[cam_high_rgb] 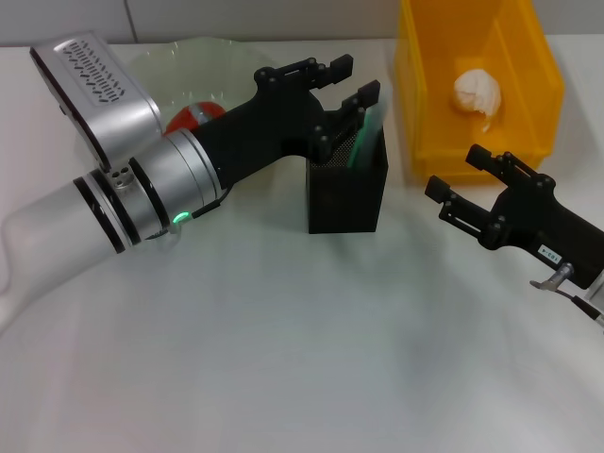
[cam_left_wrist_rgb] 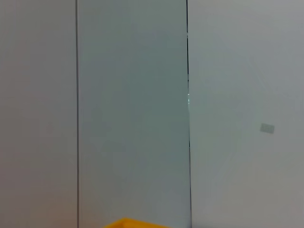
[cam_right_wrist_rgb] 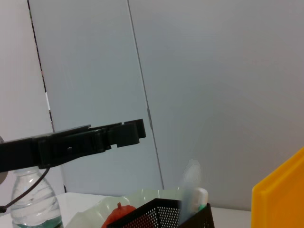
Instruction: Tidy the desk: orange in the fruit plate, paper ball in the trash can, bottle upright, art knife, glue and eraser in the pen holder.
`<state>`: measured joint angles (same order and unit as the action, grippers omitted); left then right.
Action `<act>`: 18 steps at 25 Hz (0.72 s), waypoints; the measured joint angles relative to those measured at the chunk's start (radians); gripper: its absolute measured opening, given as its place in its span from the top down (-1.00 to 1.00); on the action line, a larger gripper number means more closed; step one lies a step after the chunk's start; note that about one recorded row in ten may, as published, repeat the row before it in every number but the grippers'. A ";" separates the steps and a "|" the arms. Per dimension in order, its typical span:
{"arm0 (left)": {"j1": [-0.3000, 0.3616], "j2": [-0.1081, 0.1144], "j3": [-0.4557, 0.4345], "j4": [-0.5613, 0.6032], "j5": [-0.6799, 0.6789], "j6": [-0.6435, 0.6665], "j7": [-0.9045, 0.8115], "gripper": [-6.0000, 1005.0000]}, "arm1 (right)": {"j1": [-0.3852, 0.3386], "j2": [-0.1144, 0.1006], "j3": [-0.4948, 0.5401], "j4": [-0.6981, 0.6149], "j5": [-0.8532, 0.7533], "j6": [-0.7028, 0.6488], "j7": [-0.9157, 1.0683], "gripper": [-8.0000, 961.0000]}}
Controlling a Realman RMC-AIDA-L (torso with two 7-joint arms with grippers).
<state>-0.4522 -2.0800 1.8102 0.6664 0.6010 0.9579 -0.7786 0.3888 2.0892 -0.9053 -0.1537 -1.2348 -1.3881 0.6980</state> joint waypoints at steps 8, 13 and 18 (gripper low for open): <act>0.007 0.000 0.013 -0.002 -0.005 0.036 0.000 0.12 | 0.001 0.000 -0.004 0.002 0.000 -0.002 0.003 -0.64; 0.017 0.005 0.010 -0.002 -0.002 0.098 -0.008 -0.14 | 0.001 0.000 -0.002 0.019 0.000 -0.020 0.002 -0.64; 0.055 0.007 -0.017 0.002 -0.007 0.170 -0.023 -0.43 | -0.007 -0.004 -0.004 0.020 -0.005 -0.055 -0.001 -0.64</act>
<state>-0.3973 -2.0732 1.7932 0.6685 0.5937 1.1281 -0.8013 0.3822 2.0849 -0.9094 -0.1337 -1.2396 -1.4434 0.6974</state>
